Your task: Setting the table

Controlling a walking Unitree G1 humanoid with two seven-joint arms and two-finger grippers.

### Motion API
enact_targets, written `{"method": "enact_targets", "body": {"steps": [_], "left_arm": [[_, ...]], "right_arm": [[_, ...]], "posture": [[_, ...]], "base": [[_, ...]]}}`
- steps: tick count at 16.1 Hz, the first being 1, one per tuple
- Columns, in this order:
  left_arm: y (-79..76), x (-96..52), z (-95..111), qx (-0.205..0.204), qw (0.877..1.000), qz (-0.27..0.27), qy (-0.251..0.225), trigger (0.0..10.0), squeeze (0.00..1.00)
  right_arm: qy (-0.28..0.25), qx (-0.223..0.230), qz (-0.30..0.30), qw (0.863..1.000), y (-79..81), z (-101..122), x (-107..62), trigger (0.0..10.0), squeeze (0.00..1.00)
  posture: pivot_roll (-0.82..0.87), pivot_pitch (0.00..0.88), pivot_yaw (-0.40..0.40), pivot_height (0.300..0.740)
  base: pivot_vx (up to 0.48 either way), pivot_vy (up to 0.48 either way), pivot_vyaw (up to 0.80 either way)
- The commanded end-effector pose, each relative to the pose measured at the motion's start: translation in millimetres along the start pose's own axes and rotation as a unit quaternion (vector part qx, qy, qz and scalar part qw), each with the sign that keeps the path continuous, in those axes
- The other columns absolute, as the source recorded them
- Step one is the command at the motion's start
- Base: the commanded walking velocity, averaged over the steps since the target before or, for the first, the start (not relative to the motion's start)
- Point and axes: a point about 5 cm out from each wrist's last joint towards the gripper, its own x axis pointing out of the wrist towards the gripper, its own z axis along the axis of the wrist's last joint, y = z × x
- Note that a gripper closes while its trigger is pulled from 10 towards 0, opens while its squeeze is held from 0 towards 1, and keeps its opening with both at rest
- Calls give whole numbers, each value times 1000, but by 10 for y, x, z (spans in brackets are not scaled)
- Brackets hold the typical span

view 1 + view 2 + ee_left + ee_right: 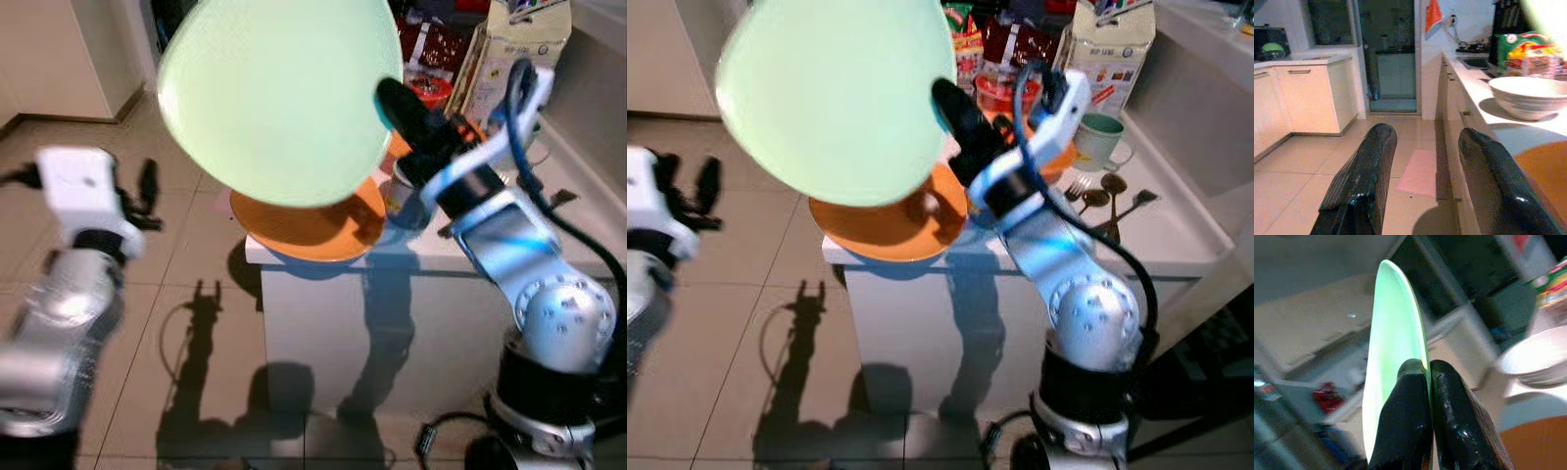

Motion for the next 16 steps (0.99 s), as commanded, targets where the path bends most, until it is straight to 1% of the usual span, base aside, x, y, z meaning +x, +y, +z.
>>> {"method": "enact_targets", "body": {"steps": [1,2,5,7,9,11,13,14,16], "left_arm": [[-40,-18,23,7,1000,5,-11,10000,0],[-102,-55,-14,17,1000,2,-8,10000,0],[-73,-51,-32,21,1000,3,-7,10000,0],[-68,-23,-45,33,999,-1,-10,10000,0],[-110,-25,-46,33,999,-5,-11,10000,0],[-159,-30,-77,34,999,-14,-5,10000,0],[-168,-24,-112,42,999,-19,0,10000,0],[-173,-38,-106,44,999,-23,1,10000,0],[-170,-48,-102,46,999,-23,1,10000,0]], "right_arm": [[-30,-34,-5,999,43,76,-21,784,0],[-18,-52,-3,998,112,-54,-2,10000,0],[-9,-58,-5,998,173,-127,0,10000,0],[-7,-80,-5,997,188,-152,-13,10000,0],[-9,-94,-12,995,160,-157,-2,10000,0],[-7,-111,-21,994,137,-145,32,10000,0],[-7,-122,-27,992,126,-151,29,10000,0],[-12,-120,-31,992,108,-147,7,10000,0],[-7,-121,-35,992,83,-166,18,10000,0]], "posture": [[44,0,-39,740],[49,0,-54,740],[34,0,-37,740],[35,0,-39,740],[39,0,-49,740],[32,0,-36,740],[40,0,-14,740],[53,0,-18,740],[57,0,-25,740]], "base": [[0,0,0],[0,0,0],[0,0,0],[0,0,0],[0,0,0],[0,0,0],[-287,0,0],[-322,0,0],[-321,0,0]]}}
